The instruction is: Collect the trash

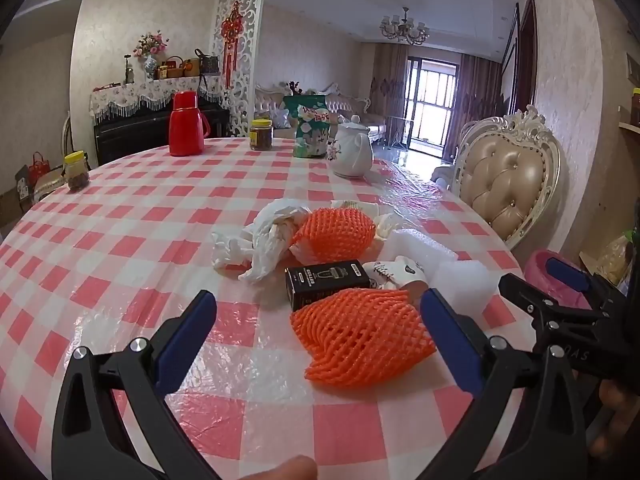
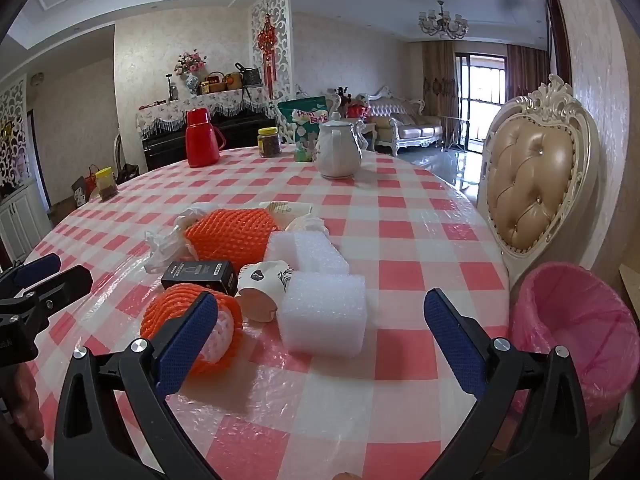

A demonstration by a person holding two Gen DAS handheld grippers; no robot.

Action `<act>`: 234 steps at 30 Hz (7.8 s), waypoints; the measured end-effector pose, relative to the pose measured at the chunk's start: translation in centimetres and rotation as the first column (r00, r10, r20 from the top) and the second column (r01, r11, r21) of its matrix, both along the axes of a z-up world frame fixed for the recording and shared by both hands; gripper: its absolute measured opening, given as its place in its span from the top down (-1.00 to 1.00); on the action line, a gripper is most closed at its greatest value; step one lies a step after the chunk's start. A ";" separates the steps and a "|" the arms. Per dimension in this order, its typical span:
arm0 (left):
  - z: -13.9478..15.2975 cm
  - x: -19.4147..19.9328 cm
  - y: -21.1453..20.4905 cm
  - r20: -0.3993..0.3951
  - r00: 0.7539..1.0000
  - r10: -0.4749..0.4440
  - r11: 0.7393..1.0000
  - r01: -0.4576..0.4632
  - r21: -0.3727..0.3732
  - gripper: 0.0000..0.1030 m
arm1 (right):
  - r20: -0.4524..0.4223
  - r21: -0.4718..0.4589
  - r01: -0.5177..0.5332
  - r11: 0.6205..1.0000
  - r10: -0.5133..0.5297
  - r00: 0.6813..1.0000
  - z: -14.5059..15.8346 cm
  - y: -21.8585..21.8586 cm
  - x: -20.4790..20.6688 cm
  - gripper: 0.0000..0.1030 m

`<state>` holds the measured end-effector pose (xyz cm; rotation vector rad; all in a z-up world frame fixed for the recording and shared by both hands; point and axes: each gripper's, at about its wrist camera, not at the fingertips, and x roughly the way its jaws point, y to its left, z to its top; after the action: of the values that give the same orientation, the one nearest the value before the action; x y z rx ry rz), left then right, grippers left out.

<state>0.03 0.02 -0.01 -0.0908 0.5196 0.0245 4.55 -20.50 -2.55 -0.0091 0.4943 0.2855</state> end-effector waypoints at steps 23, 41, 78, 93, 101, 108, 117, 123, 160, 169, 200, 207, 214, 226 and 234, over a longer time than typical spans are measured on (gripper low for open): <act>-0.2 0.0 0.1 0.005 1.000 0.004 1.000 -0.004 0.002 -0.92 | 0.004 0.000 0.004 1.000 -0.004 1.000 0.0 -0.1 0.0 -0.87; -0.5 0.2 0.4 0.001 1.000 0.004 1.000 -0.004 -0.004 -0.92 | 0.003 0.001 0.004 1.000 -0.004 1.000 0.0 -0.1 0.0 -0.87; -0.6 0.1 0.5 -0.003 1.000 0.004 1.000 -0.004 -0.007 -0.92 | -0.001 0.005 0.004 1.000 -0.004 1.000 -0.3 0.0 0.1 -0.87; -1.0 0.1 0.3 -0.010 1.000 0.006 1.000 -0.006 -0.006 -0.92 | -0.009 0.010 0.003 1.000 -0.003 1.000 -0.5 -0.1 0.2 -0.87; -1.7 1.1 0.0 -0.052 0.999 -0.004 1.000 0.003 -0.016 -0.92 | -0.058 0.027 0.035 0.999 -0.033 0.998 -1.6 -1.1 1.5 -0.87; -2.9 2.7 -0.4 -0.122 0.992 -0.026 0.999 0.020 -0.048 -0.91 | -0.124 0.049 0.042 0.998 -0.035 0.992 -2.5 -2.2 3.0 -0.87; -4.7 5.9 -1.5 -0.227 0.971 -0.077 0.994 0.058 -0.088 -0.90 | -0.150 0.014 0.042 0.999 -0.039 0.988 -2.8 -2.8 4.4 -0.87; -6.8 7.9 -1.9 -0.320 0.942 -0.102 0.989 0.063 -0.132 -0.63 | -0.174 -0.010 0.033 0.999 -0.035 0.984 -2.8 -2.9 5.2 -0.87; -0.9 7.4 -2.3 -0.203 0.963 -0.179 0.981 0.158 -0.116 0.50 | -0.167 -0.009 0.046 0.999 -0.047 0.985 -0.4 -3.6 5.8 -0.24; 1.8 9.4 -9.8 -0.132 0.932 -0.338 0.940 0.327 -0.100 0.50 | -0.098 -0.011 0.238 0.971 -0.238 0.966 2.5 -12.7 4.3 -0.24; 1.8 15.1 -34.7 -0.124 0.696 -0.707 0.707 0.695 -0.129 0.42 | -0.147 -0.016 0.526 0.850 -0.522 0.840 -0.2 -29.5 3.0 -0.27; 0.8 16.3 -36.2 -0.142 0.657 -0.741 0.671 0.716 -0.191 -0.27 | -0.155 -0.003 0.530 0.848 -0.524 0.837 -0.7 -29.8 2.9 -0.57; 0.6 16.8 -36.4 -0.145 0.650 -0.746 0.666 0.717 -0.206 -0.35 | -0.155 0.014 0.540 0.842 -0.532 0.833 -0.6 -30.1 2.4 -0.58; -0.1 17.2 -36.8 -0.153 0.570 -0.807 0.586 0.745 -0.319 -0.45 | -0.143 0.008 0.575 0.818 -0.568 0.810 -0.1 -30.8 0.2 -0.64; -1.7 17.4 -38.8 -0.241 0.429 -0.870 0.489 0.810 -0.323 -0.66 | -0.163 -0.012 0.603 0.797 -0.597 0.786 -0.9 -31.8 -1.4 -0.64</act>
<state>17.45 -38.74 -1.68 0.0354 0.9193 -1.0501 3.16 -52.31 -3.47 0.2125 0.6245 -0.3409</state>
